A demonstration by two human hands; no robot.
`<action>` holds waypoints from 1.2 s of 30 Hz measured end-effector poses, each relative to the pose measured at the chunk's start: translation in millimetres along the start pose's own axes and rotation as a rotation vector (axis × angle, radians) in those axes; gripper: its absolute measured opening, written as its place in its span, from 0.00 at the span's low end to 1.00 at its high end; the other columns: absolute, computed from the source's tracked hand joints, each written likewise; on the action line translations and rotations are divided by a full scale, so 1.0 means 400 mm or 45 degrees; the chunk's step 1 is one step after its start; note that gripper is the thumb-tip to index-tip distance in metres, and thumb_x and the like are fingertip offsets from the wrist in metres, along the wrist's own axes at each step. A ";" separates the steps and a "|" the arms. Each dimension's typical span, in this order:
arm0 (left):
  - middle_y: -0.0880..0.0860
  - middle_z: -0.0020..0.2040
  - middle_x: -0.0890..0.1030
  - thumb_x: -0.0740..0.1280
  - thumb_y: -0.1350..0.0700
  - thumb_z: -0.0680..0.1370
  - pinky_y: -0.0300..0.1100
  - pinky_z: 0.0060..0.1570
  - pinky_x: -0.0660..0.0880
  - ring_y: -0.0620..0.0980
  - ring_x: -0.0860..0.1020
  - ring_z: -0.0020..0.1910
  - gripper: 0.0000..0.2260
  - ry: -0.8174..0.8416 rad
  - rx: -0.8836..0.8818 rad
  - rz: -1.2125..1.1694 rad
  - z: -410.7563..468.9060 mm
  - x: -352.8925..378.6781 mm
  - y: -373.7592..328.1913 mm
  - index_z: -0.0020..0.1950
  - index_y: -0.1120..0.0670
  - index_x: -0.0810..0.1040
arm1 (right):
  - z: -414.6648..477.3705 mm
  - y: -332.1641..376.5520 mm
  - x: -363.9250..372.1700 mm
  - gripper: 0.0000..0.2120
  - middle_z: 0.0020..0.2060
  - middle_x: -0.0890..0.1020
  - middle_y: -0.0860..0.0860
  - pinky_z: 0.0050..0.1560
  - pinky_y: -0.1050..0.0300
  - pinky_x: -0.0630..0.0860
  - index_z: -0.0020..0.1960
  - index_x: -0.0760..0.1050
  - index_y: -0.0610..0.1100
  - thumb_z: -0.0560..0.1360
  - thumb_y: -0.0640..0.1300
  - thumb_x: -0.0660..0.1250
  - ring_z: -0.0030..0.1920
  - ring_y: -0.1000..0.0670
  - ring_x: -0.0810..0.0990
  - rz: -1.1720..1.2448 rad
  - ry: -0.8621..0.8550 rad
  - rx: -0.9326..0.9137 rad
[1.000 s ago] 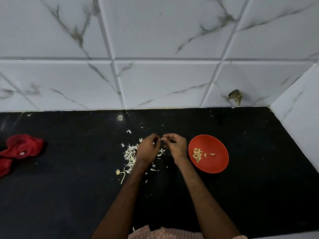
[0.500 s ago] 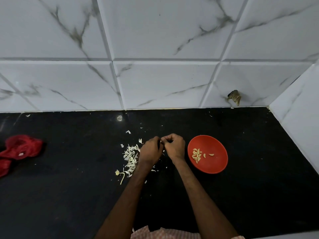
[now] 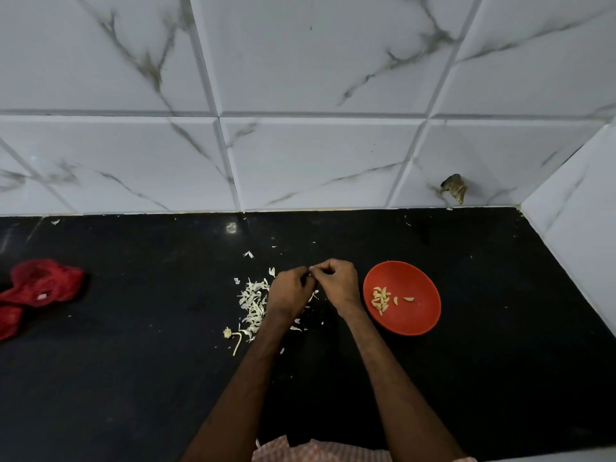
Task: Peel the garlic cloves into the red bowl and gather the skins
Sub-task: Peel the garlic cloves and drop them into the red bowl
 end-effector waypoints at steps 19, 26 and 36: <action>0.47 0.33 0.81 0.65 0.50 0.78 0.41 0.31 0.71 0.46 0.78 0.32 0.07 -0.075 -0.049 -0.093 0.003 -0.020 0.013 0.43 0.49 0.81 | -0.006 -0.006 -0.012 0.06 0.42 0.86 0.43 0.51 0.43 0.84 0.46 0.82 0.42 0.76 0.32 0.71 0.46 0.44 0.86 0.285 0.118 0.065; 0.57 0.41 0.82 0.65 0.59 0.82 0.39 0.23 0.72 0.50 0.79 0.33 0.07 0.105 -0.255 -0.927 0.003 0.005 0.031 0.52 0.62 0.78 | -0.002 0.011 -0.023 0.08 0.41 0.85 0.51 0.50 0.56 0.83 0.45 0.82 0.46 0.74 0.33 0.73 0.44 0.55 0.85 0.089 0.035 -0.048; 0.55 0.40 0.82 0.69 0.62 0.79 0.38 0.22 0.73 0.45 0.78 0.32 0.02 0.089 -0.263 -1.162 -0.002 -0.004 0.015 0.50 0.60 0.79 | -0.007 0.037 -0.024 0.08 0.43 0.82 0.54 0.49 0.64 0.79 0.48 0.79 0.47 0.75 0.35 0.72 0.46 0.59 0.81 -0.045 0.001 -0.204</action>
Point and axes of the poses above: each hand's wrist, its own z-axis towards the middle knuckle, its own x-axis out of the palm, y = z × x, the point moved 5 cm from there along z, towards the middle knuckle
